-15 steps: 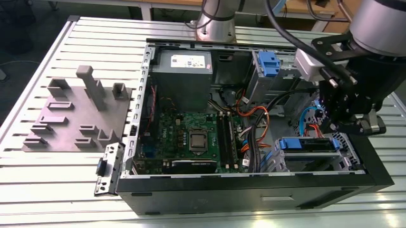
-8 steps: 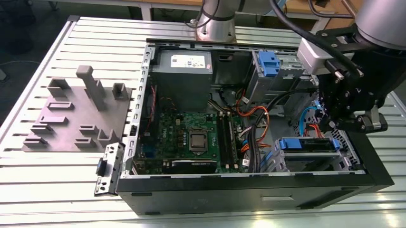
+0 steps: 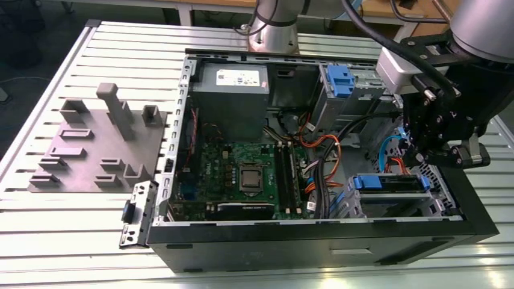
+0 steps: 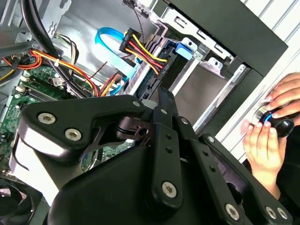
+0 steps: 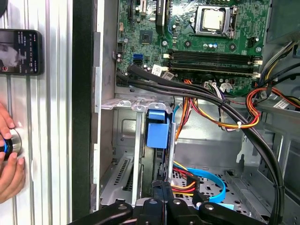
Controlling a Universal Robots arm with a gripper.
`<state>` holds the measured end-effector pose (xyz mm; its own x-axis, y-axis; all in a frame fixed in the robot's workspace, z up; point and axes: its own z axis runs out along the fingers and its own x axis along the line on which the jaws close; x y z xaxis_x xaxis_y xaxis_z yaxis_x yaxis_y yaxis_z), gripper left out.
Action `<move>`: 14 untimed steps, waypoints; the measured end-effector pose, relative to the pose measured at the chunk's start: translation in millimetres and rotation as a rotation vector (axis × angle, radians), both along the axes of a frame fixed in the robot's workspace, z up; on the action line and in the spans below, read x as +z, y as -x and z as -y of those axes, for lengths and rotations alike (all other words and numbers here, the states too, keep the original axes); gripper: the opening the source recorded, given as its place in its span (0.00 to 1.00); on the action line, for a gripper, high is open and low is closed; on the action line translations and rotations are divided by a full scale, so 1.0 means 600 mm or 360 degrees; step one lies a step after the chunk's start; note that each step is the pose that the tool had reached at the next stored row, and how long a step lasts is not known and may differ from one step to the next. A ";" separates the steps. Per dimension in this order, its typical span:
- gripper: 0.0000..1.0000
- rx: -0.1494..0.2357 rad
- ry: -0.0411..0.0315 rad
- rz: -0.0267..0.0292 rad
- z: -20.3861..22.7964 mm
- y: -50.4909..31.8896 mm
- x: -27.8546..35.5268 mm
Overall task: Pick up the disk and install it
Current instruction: 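Insert the second disk wire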
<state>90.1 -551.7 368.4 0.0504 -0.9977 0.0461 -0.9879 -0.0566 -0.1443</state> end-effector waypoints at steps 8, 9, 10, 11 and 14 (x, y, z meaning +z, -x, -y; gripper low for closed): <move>0.11 0.0000 0.0000 -0.00059 -0.0006 0.000 0.003; 0.11 0.0000 0.0000 -0.00114 -0.0009 0.000 0.005; 0.11 0.0000 0.0000 -0.00204 -0.0009 0.000 0.007; 0.11 -0.0001 0.0000 -0.00300 -0.0009 -0.001 0.007; 0.11 -0.0002 -0.0001 -0.00528 -0.0011 -0.002 0.008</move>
<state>91.2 -551.0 372.9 0.0508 -0.9978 0.0436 -0.9922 -0.0554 -0.1115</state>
